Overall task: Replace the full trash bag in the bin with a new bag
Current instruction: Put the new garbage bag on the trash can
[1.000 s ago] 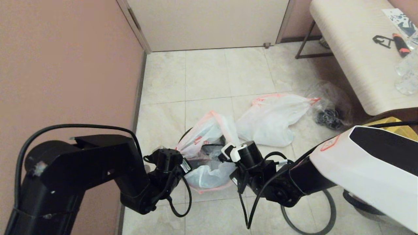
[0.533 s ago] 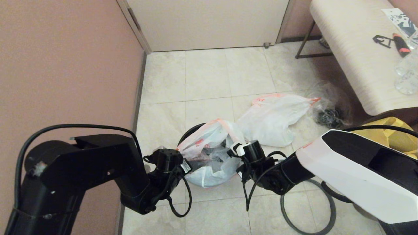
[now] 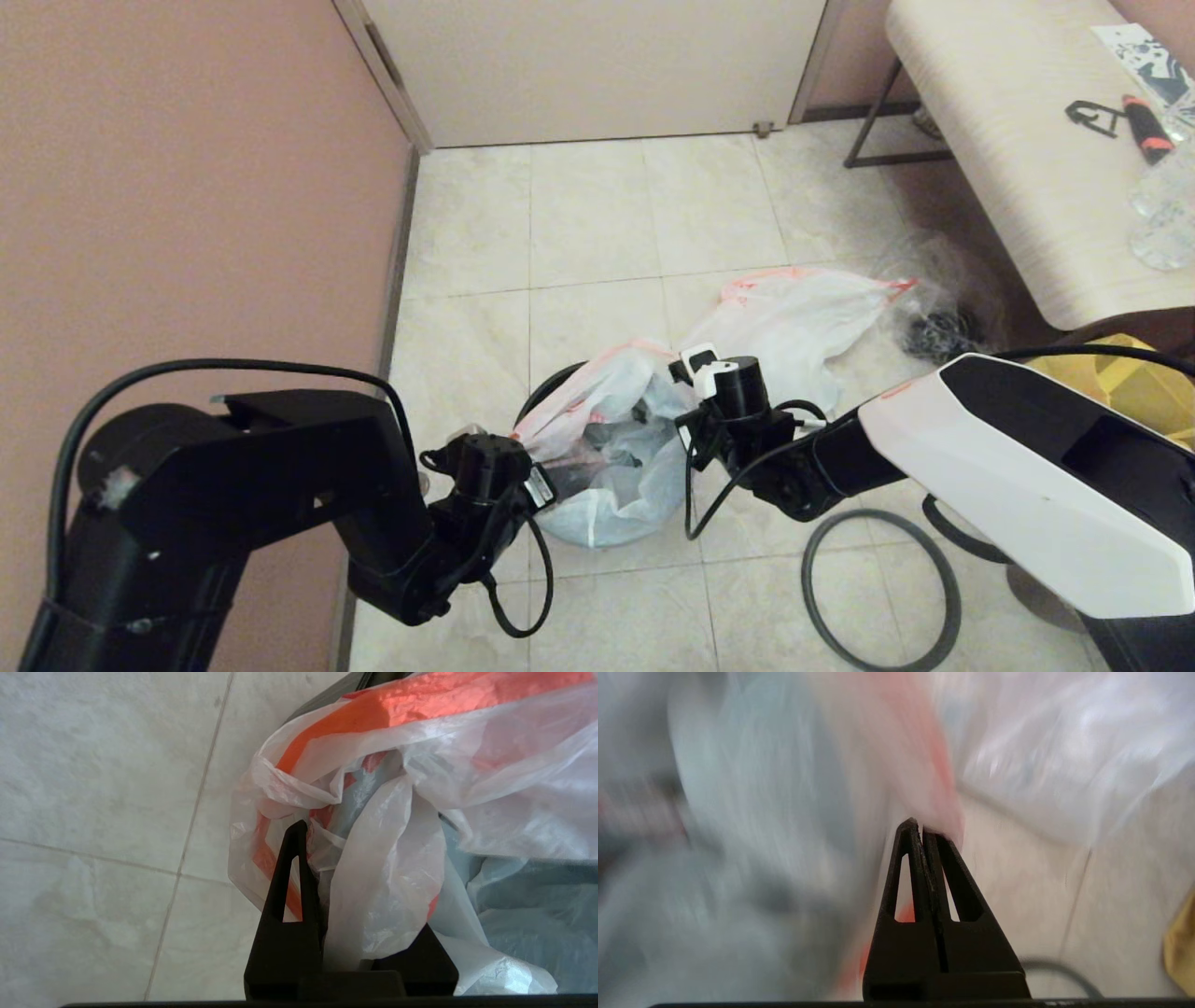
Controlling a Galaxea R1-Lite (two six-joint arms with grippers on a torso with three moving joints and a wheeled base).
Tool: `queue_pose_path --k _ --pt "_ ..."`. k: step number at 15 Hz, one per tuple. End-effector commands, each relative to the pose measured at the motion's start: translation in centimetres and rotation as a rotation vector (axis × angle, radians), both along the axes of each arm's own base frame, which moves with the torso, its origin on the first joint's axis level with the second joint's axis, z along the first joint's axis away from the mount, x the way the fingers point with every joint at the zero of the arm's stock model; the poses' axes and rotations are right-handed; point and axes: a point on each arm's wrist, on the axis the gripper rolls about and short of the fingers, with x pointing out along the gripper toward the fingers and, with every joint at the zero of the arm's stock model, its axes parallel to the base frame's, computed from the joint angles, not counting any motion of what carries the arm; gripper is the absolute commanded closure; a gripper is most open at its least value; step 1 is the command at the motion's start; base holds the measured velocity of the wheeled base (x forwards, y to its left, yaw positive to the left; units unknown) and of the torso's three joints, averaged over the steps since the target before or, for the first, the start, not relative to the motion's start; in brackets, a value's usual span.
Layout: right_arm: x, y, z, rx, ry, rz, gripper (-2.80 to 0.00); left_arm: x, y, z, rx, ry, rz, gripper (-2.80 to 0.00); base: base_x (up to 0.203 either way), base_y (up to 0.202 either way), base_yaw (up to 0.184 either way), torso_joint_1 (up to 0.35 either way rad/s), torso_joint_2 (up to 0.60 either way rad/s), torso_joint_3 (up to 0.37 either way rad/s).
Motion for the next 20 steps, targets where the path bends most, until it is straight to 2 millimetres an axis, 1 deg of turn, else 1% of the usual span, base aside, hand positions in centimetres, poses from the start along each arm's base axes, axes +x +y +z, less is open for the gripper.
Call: queue_pose_path --k 1,3,4,8,10,12,14,15,18,20 --pt "0.4 -0.3 0.3 0.013 -0.016 0.003 0.0 -0.2 -0.1 -0.2 0.007 0.003 -0.006 0.0 0.0 0.0 0.0 0.0 0.0 0.0" --pt "1.2 -0.6 0.3 0.029 -0.026 0.012 0.0 -0.2 -0.2 -0.3 0.009 0.005 -0.009 0.0 0.0 0.0 0.0 0.0 0.0 0.0" --pt "1.5 -0.5 0.7 0.039 -0.04 0.013 0.0 -0.3 -0.2 -0.3 0.008 0.008 -0.015 0.0 0.0 0.0 0.0 0.0 0.0 0.0" --pt "2.4 0.6 0.0 0.055 -0.056 0.039 0.0 -0.9 -0.8 -0.4 0.022 0.017 -0.043 0.0 0.0 0.0 0.0 0.0 0.0 0.0" --pt "1.9 1.2 0.5 0.086 -0.054 0.076 0.0 -0.9 -0.9 -0.5 0.031 0.015 -0.049 0.0 0.0 0.0 0.0 0.0 0.0 0.0" --pt "1.2 1.9 2.0 0.166 -0.045 0.129 0.0 -1.1 -1.2 -0.5 0.034 0.018 -0.061 0.0 0.0 0.0 0.0 0.0 0.0 0.0" --pt "0.3 2.6 2.3 0.163 0.022 0.187 0.0 -1.3 -1.4 -0.6 0.036 0.021 -0.067 0.0 0.0 0.0 0.0 0.0 0.0 0.0" --pt "0.2 2.9 2.6 0.17 0.023 0.212 0.0 -1.3 -1.4 -0.6 0.039 0.022 -0.071 0.0 0.0 0.0 0.0 0.0 0.0 0.0" --pt "0.2 3.7 3.2 0.179 0.028 0.25 0.0 -2.0 -2.0 -1.0 0.062 0.03 -0.114 0.0 0.0 0.0 0.0 0.0 0.0 0.0" --pt "0.8 4.2 3.6 0.192 0.005 0.258 0.0 -2.1 -2.1 -1.4 0.083 0.02 -0.13 0.0 0.0 0.0 0.0 0.0 0.0 0.0"
